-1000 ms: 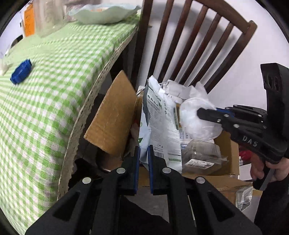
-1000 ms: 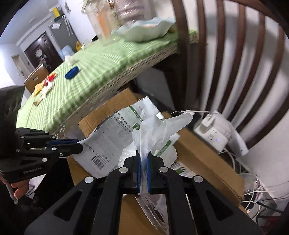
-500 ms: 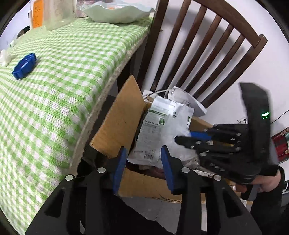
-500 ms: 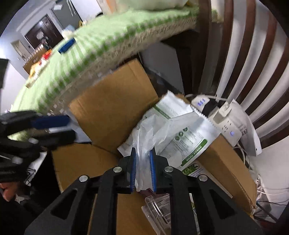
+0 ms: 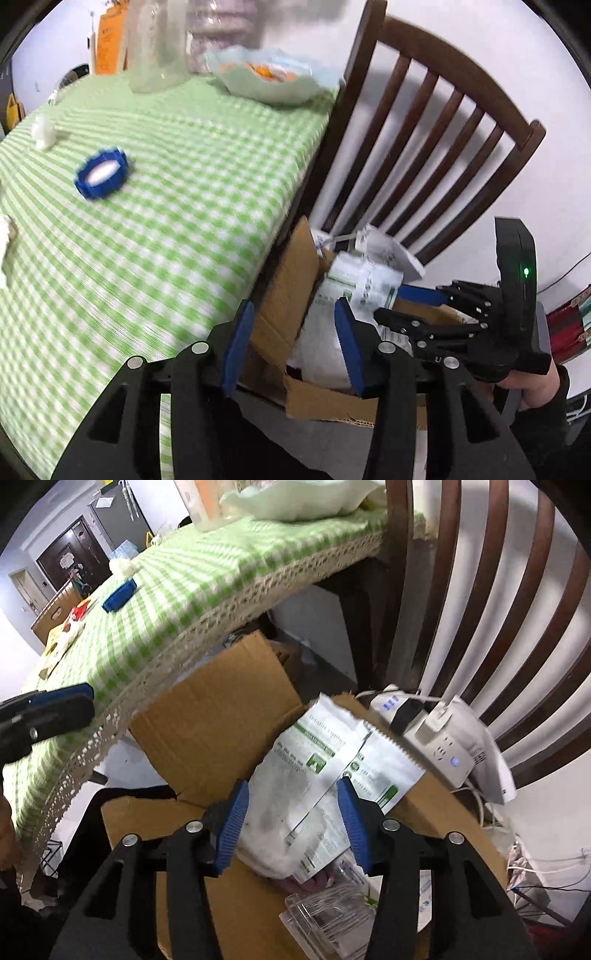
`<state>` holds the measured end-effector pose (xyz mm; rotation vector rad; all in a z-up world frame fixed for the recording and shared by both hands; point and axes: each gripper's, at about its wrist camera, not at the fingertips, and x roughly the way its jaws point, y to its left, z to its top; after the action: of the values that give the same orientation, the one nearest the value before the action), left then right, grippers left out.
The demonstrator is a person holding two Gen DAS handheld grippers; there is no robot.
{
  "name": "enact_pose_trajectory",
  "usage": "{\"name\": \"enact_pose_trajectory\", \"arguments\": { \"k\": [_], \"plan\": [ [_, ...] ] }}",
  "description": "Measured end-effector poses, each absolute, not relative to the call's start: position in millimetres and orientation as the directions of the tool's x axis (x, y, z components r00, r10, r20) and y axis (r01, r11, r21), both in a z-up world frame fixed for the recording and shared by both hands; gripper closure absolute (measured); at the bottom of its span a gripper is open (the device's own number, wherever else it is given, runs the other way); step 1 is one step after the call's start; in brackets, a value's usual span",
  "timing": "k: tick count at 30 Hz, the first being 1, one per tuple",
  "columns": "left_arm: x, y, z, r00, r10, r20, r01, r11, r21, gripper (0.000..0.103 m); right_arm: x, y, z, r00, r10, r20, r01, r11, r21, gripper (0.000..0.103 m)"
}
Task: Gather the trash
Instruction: 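Grasp the yellow snack wrapper on the table with the left tool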
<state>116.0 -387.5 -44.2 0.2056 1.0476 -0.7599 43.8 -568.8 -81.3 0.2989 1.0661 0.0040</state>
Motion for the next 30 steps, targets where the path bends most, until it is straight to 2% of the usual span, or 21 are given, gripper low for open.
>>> {"name": "enact_pose_trajectory", "arguments": {
  "k": [10, 15, 24, 30],
  "plan": [
    [152, -346, 22, 0.431, -0.514, -0.742, 0.623, 0.764, -0.168, 0.058, 68, -555, -3, 0.628, 0.087, -0.773, 0.058, 0.986, 0.158, 0.054],
    [180, -308, 49, 0.495, -0.514, -0.700, 0.568, 0.801, -0.186, 0.051, 92, -537, 28, 0.676, 0.080, -0.732, 0.010, 0.993, 0.118, 0.053],
    [236, -220, 73, 0.595, -0.440, -0.673, 0.419, 0.884, -0.207, 0.051, 155, -485, 62, 0.715, 0.127, -0.687, -0.102, 0.992, 0.077, 0.053],
    [272, -159, 70, 0.640, -0.366, -0.676, 0.289, 0.929, -0.230, 0.051, 188, -452, 74, 0.727, 0.166, -0.666, -0.162, 0.984, 0.068, 0.047]
  ]
}}
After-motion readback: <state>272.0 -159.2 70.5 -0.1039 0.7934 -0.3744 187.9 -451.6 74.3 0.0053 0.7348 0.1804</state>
